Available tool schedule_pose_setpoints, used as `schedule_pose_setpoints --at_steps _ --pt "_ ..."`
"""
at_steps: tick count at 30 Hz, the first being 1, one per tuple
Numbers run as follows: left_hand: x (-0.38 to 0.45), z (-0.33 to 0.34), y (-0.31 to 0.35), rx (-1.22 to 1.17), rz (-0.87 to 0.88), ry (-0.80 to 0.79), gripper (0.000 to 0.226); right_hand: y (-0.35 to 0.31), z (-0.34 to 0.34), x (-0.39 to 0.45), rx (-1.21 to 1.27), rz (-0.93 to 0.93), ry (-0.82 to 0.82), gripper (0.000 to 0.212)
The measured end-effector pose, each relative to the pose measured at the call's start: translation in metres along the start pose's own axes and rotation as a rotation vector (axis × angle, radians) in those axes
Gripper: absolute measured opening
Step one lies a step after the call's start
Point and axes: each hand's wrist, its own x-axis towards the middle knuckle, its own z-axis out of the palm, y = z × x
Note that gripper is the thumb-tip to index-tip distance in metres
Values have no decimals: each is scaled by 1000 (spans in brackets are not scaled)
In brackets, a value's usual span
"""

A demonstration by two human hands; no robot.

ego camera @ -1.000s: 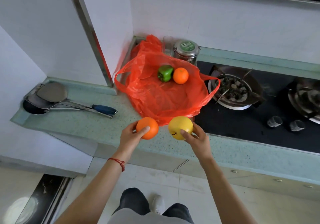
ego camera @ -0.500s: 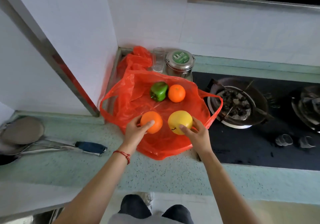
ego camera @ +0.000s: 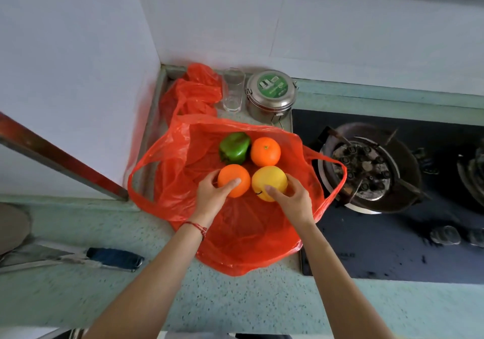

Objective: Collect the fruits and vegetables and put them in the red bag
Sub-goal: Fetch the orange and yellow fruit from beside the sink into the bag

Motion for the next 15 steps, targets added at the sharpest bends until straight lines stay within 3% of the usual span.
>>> schedule_pose_setpoints --at_steps 9,15 --pt "15 15 0 118 16 20 90 8 0 26 -32 49 -55 76" --pt "17 21 -3 170 19 45 64 9 -1 27 -49 55 -68 80"
